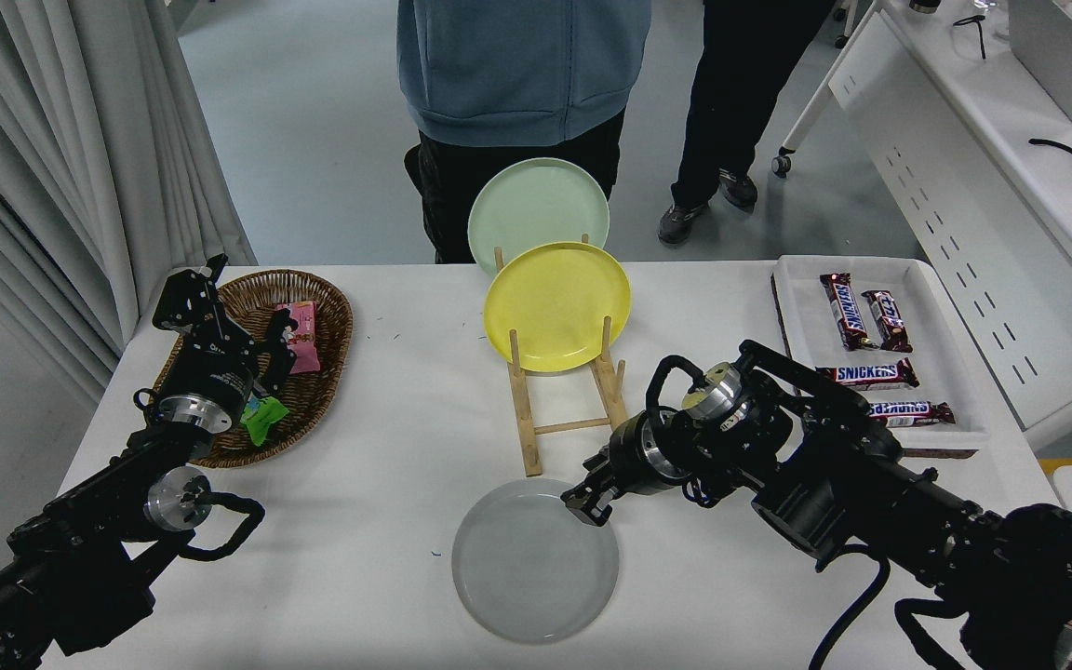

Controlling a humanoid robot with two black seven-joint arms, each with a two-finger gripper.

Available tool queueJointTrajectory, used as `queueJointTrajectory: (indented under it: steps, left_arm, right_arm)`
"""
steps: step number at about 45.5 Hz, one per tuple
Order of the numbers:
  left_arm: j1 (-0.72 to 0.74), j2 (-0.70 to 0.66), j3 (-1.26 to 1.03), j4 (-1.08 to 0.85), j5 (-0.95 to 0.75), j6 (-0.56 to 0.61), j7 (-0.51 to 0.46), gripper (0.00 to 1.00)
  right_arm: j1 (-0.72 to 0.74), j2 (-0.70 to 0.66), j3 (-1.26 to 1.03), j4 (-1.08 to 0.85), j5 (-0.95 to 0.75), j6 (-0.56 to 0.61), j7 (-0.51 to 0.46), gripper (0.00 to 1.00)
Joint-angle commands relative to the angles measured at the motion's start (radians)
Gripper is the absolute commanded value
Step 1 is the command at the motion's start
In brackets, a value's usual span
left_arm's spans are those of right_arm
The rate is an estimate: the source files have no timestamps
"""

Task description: Place the plate on the table

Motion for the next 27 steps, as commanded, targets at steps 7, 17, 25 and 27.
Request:
queueJointTrajectory:
  steps: [7,17,25,27]
  left_arm:
    - [0.000,0.000,0.000,0.000,0.000,0.000,0.000,1.00]
    - [0.000,0.000,0.000,0.000,0.000,0.000,0.000,1.00]
    - [0.000,0.000,0.000,0.000,0.000,0.000,0.000,1.00]
    - [0.000,0.000,0.000,0.000,0.000,0.000,0.000,1.00]
  right_arm:
    - [0.022,0.000,-0.077,0.052,-0.002,0.000,-0.005,0.99]
    - [0.069,0.000,-0.197,0.124,-0.002,0.000,-0.014,0.99]
    - [0.108,0.000,-0.206,0.163,-0.006,0.056,-0.012,0.99]
    - [0.111,0.000,-0.217,0.166,-0.008,0.136,-0.012,0.99]
